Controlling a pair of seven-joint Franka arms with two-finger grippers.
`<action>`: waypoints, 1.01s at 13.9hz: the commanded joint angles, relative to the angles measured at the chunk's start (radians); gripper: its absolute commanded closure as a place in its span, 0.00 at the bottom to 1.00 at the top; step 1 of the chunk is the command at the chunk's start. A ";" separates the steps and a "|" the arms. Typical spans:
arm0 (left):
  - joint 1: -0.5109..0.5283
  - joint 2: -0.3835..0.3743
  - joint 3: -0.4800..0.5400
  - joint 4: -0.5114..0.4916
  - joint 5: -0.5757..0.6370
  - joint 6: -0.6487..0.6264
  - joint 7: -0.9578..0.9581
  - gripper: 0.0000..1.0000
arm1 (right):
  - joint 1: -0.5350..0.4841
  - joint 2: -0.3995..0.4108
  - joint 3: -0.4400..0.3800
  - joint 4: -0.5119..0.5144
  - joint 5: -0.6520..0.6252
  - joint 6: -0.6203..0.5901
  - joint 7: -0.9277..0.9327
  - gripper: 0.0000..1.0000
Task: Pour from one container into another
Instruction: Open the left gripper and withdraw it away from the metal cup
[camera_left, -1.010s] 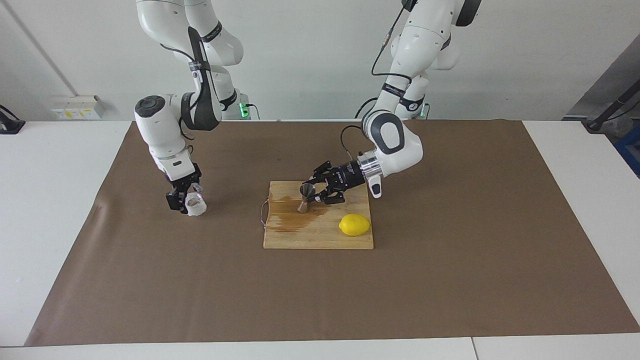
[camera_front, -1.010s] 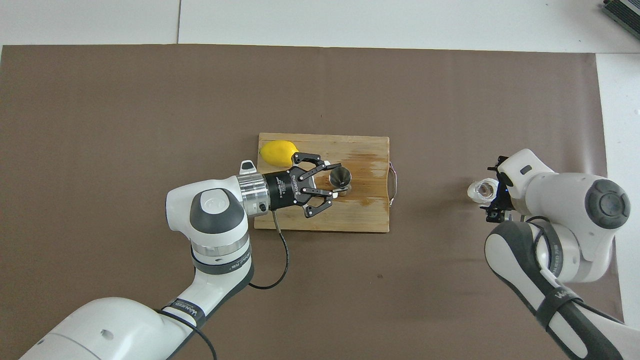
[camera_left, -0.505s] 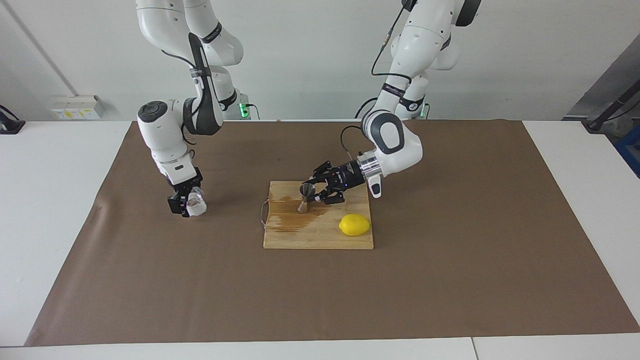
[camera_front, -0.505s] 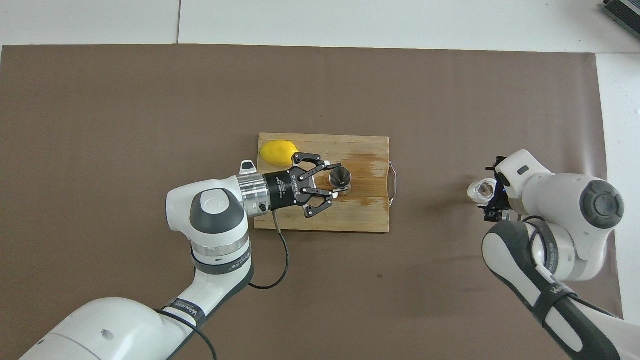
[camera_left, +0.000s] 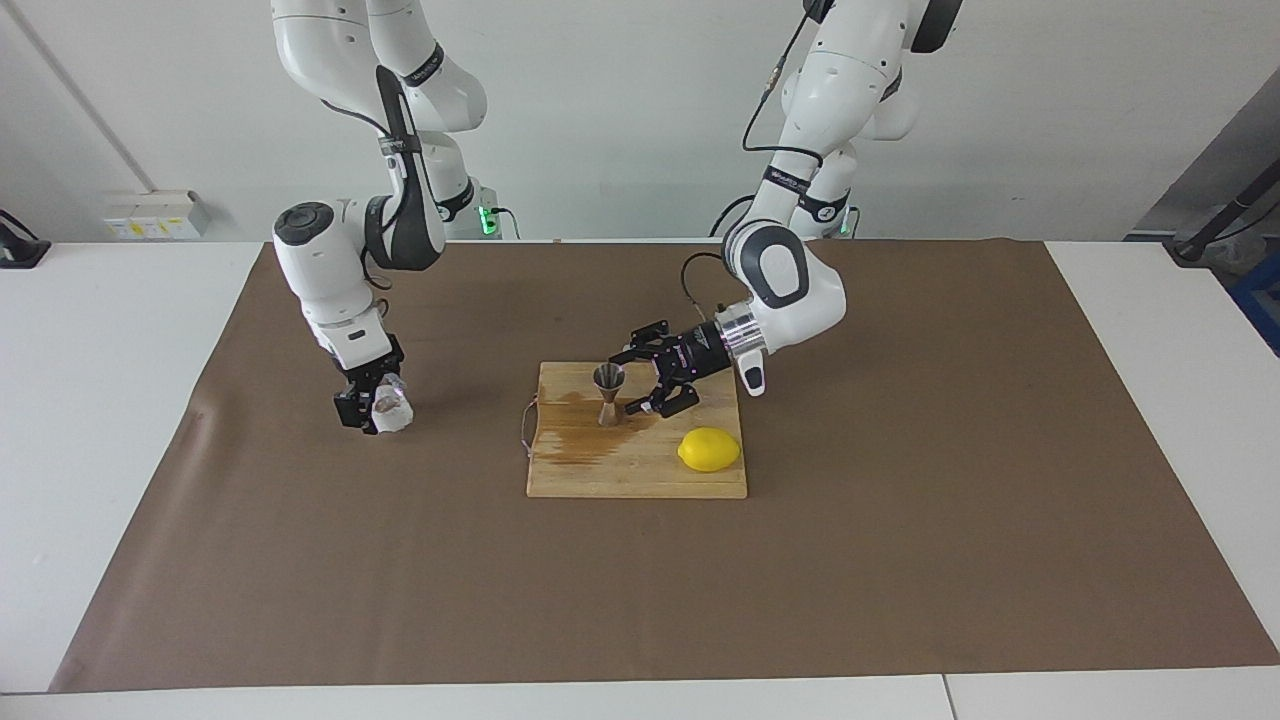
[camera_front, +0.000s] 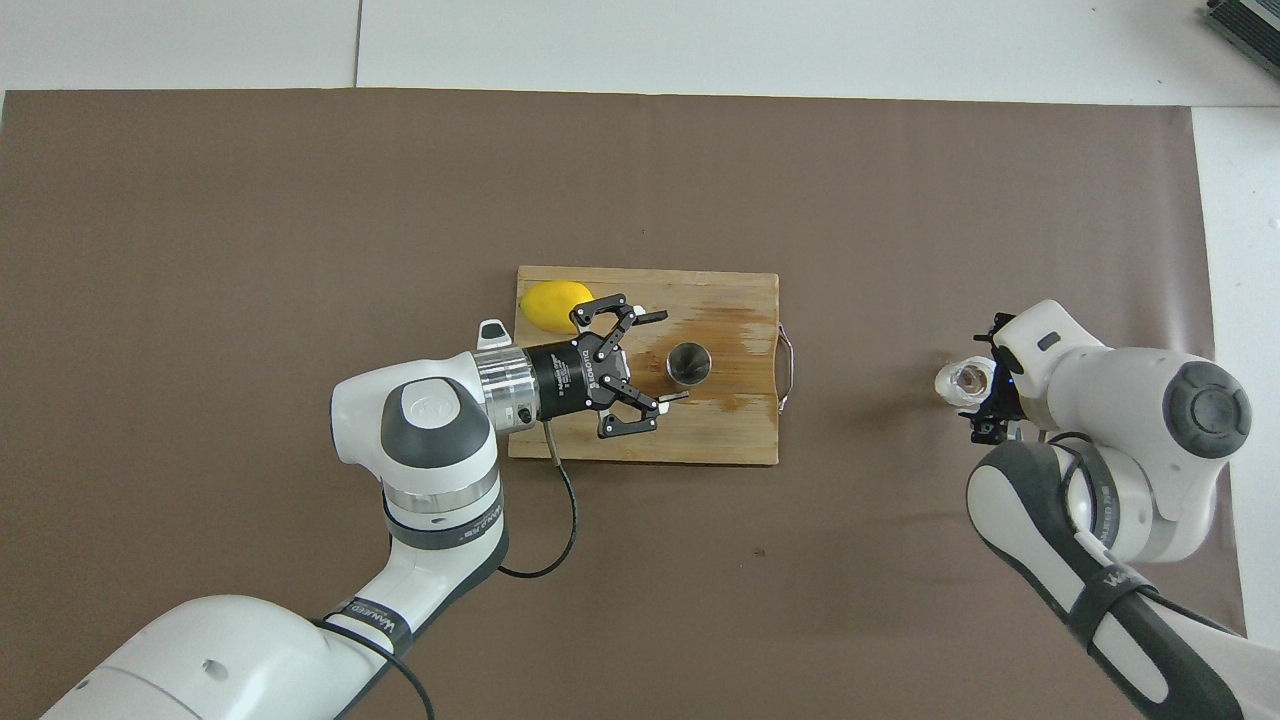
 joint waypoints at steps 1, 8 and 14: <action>-0.025 -0.009 0.017 -0.003 -0.015 0.022 0.013 0.00 | -0.020 -0.004 0.008 -0.013 0.027 0.017 -0.051 0.00; -0.020 -0.073 0.012 -0.015 -0.001 0.007 -0.026 0.00 | -0.016 -0.004 0.008 -0.013 0.027 0.017 -0.050 0.09; 0.027 -0.186 0.017 -0.051 0.068 -0.061 -0.202 0.00 | -0.008 -0.004 0.008 -0.013 0.027 0.011 -0.050 0.30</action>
